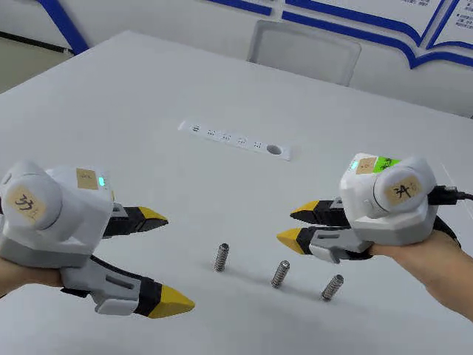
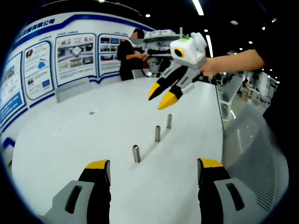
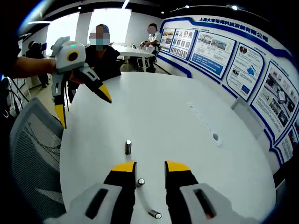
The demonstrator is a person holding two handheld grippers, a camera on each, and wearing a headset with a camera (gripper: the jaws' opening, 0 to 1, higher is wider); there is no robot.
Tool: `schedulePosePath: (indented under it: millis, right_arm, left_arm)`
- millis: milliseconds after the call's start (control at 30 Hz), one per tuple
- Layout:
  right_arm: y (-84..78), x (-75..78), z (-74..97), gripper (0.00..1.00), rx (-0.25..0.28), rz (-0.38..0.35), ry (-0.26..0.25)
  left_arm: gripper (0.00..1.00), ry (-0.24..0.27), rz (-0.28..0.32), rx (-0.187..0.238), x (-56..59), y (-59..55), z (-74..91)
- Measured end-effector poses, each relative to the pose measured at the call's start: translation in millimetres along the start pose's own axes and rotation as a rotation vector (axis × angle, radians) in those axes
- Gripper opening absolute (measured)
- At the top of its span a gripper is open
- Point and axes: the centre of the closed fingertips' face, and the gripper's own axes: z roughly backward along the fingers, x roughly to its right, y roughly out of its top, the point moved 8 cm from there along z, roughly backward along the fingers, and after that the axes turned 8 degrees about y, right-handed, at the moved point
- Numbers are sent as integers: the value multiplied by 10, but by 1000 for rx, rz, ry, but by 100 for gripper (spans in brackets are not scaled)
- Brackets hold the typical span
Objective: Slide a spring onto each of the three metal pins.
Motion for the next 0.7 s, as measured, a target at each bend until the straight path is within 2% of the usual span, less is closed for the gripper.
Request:
schedulePosePath:
  millis: [100, 300, 400, 533, 700]
  right_arm:
    - [-94, -21, 233, 28, 45, -34, -10]
    - [-390, -150, 550, 36, 20, -54, 6]
    - [-529, -230, 656, 46, 2, -80, 32]
    - [-657, -309, 776, 52, 4, -96, 42]
    - [-765, -319, 924, 55, 54, -157, 20]
  left_arm:
    - [78, 5, -9, 5, 0, 47, -24]
    - [79, 11, 5, -3, -10, 51, -50]
    - [80, 13, -1, -11, 0, 58, -59]
    - [79, 24, -19, -13, -1, 98, -56]
    - [81, 19, -26, -19, 13, 149, -57]
